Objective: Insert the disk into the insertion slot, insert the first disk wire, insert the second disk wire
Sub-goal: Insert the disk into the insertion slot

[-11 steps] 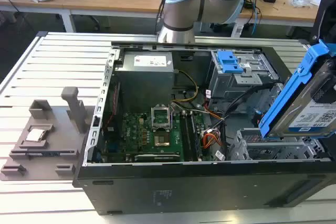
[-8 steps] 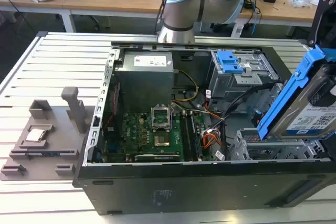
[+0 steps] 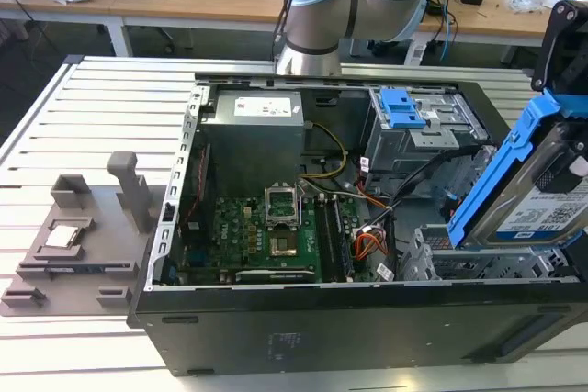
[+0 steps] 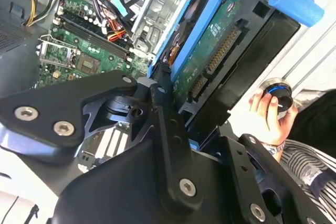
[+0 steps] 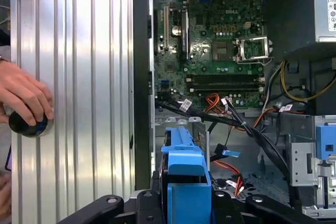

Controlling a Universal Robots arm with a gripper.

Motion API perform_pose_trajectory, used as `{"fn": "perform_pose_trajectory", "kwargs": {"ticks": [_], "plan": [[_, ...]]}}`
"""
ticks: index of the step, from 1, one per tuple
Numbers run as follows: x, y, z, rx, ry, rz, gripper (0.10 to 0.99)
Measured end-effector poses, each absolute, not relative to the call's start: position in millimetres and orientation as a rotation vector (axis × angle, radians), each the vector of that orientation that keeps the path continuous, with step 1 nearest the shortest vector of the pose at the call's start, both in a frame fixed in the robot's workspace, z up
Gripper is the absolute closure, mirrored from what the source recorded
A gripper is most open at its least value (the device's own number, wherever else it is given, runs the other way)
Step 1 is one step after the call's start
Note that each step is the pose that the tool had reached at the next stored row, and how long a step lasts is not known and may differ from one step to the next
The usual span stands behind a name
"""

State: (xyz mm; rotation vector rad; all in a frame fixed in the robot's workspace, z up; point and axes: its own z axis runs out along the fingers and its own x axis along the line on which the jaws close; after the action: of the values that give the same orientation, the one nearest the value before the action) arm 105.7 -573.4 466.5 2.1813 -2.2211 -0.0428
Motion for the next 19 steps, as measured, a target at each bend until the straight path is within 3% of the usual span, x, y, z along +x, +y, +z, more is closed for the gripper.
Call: {"fn": "perform_pose_trajectory", "kwargs": {"ticks": [19], "plan": [[105.6, -556.4, 438.0, 2.181, -2.221, -0.043, 0.729]]}}
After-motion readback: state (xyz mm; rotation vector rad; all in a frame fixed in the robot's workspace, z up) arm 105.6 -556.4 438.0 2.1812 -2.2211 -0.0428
